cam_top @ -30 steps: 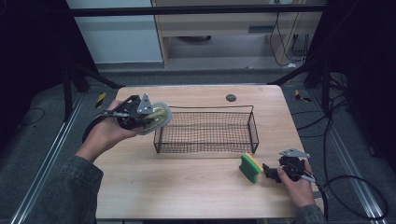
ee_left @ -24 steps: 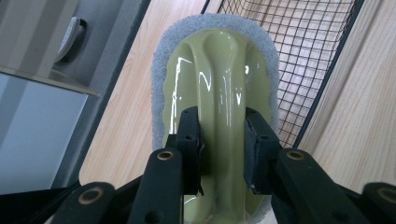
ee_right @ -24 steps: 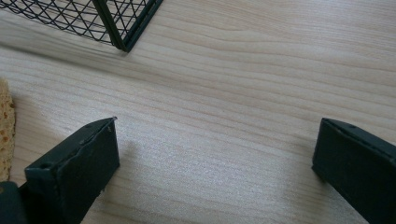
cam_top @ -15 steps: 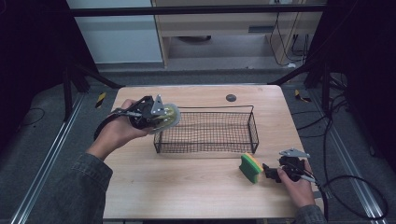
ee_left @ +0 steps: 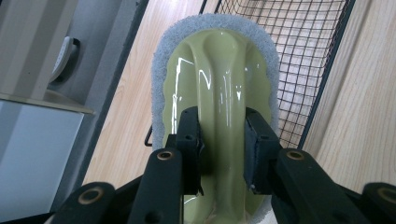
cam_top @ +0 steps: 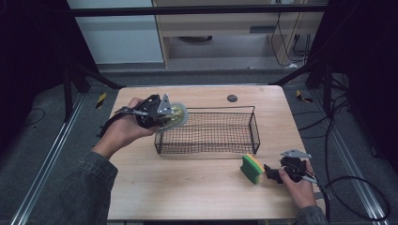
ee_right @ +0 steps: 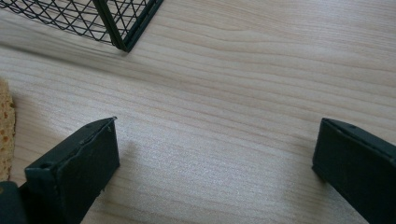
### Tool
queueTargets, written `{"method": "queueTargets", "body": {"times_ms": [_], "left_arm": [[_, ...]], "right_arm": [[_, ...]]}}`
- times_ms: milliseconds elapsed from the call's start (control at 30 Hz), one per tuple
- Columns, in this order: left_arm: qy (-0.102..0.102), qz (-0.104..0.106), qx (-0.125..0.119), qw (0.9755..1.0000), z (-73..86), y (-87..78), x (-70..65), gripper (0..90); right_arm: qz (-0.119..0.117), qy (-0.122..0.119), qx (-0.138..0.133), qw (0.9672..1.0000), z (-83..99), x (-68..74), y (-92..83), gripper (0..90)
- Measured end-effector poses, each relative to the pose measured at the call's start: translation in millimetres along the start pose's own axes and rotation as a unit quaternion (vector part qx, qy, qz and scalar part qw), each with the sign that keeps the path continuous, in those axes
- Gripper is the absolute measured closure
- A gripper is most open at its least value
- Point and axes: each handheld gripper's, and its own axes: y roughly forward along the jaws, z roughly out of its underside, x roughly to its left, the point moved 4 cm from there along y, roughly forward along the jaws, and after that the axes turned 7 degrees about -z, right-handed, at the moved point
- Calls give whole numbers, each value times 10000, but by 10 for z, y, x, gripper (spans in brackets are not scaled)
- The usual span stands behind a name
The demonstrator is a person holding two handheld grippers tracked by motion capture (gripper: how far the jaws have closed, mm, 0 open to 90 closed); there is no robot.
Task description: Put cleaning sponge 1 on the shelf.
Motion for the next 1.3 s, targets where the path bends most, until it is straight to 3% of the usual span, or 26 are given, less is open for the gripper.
{"method": "queueTargets", "body": {"times_ms": [767, 933, 1300], "left_arm": [[328, -2, -25, 9995, -157, 108, -81, 707], [285, -12, -27, 9996, -143, 123, -68, 707], [388, -47, -67, 9992, -176, 90, -70, 707]], "right_arm": [[-1, -2, 0, 10000, 0, 0, 0, 7], [-14, -7, 7, 10000, -1, -1, 0, 7], [-14, -9, 10, 10000, -1, -1, 0, 7]]}}
